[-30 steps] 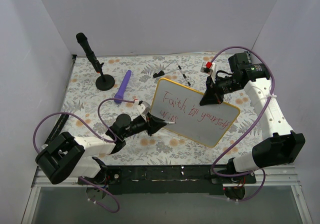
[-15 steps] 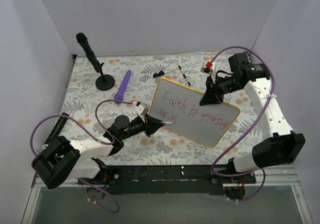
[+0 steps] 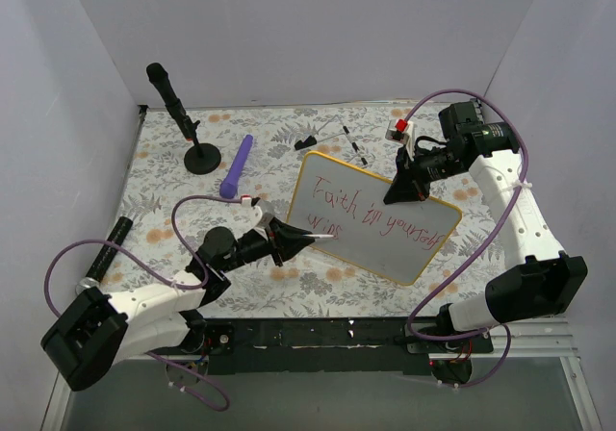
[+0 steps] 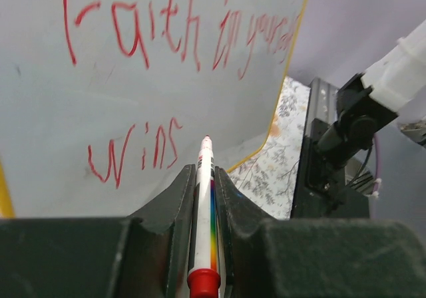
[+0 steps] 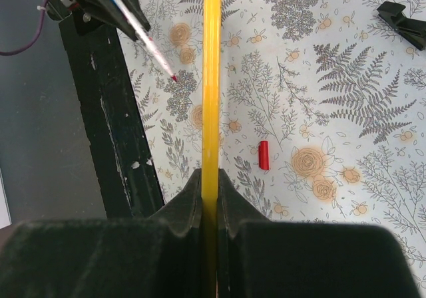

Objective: Write a sentence on the whiteboard

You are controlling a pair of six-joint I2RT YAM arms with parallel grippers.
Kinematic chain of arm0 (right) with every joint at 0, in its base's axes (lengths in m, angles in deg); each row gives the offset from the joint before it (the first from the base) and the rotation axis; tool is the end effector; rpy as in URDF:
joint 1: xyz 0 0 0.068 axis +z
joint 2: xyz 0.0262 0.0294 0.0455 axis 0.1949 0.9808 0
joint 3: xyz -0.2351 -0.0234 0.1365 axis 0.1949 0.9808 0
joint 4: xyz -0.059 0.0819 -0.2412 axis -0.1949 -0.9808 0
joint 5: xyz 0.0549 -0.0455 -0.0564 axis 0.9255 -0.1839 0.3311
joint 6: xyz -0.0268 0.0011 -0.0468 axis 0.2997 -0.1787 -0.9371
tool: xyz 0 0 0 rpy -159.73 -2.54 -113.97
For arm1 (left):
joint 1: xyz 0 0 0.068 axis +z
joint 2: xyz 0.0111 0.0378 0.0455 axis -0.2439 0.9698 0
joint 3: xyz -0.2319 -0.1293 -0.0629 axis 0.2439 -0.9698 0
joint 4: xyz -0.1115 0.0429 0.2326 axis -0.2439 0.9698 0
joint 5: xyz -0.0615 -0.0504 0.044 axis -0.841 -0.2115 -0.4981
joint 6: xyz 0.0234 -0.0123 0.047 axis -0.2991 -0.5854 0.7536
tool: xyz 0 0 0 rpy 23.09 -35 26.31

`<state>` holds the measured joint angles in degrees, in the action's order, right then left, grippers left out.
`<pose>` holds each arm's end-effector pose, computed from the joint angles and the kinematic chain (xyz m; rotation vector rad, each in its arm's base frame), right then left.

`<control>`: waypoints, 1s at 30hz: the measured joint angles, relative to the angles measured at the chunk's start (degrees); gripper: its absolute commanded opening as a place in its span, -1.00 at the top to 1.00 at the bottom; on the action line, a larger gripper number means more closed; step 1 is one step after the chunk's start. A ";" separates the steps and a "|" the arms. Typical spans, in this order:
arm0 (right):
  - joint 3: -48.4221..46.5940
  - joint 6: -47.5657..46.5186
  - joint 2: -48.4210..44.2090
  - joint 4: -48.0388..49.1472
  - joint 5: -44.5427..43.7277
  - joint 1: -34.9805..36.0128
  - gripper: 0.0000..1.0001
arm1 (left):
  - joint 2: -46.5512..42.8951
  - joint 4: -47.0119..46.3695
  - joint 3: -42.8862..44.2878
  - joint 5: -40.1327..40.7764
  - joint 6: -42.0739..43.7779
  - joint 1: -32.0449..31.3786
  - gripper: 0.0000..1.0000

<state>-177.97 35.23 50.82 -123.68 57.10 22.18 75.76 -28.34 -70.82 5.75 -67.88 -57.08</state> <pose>0.2474 0.0759 0.3726 -1.2851 2.0010 0.9343 0.1454 -0.1551 0.2092 0.1759 1.8043 -1.6322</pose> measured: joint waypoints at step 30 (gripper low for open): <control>0.07 0.04 -0.59 0.02 0.17 -0.07 0.97 | -21.27 22.08 4.07 4.07 -1.86 0.37 1.00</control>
<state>-177.91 35.27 50.23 -123.66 57.28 22.11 54.49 -6.26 -66.75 9.82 -69.74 -56.71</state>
